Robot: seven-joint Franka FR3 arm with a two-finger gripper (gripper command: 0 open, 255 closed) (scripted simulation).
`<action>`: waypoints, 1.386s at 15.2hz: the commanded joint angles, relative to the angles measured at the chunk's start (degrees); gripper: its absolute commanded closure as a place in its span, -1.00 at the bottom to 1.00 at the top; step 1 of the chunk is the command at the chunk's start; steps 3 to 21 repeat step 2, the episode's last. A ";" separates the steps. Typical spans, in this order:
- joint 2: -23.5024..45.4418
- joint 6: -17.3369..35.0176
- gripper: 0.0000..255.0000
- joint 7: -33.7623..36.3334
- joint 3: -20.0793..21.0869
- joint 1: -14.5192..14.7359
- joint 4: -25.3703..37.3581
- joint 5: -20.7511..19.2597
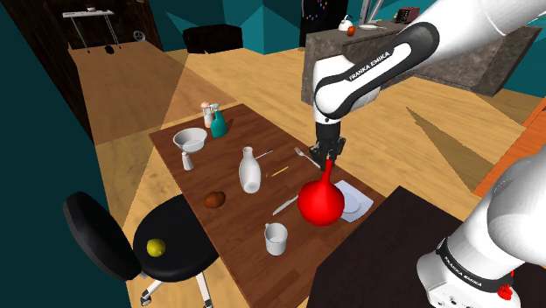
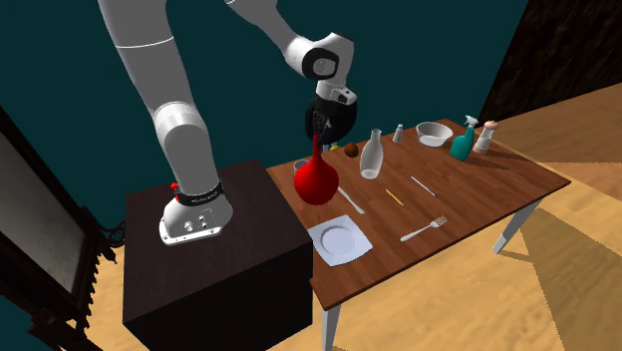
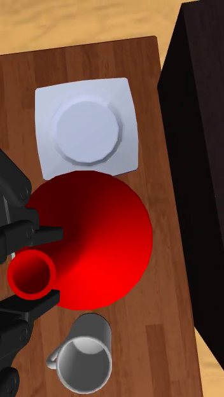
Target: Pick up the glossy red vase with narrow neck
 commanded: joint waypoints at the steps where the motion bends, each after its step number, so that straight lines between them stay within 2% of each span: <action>1: -0.61 -0.86 1.00 0.10 0.03 0.03 0.28 -0.01; 21: -0.61 -0.86 1.00 0.10 0.03 0.03 0.29 -0.01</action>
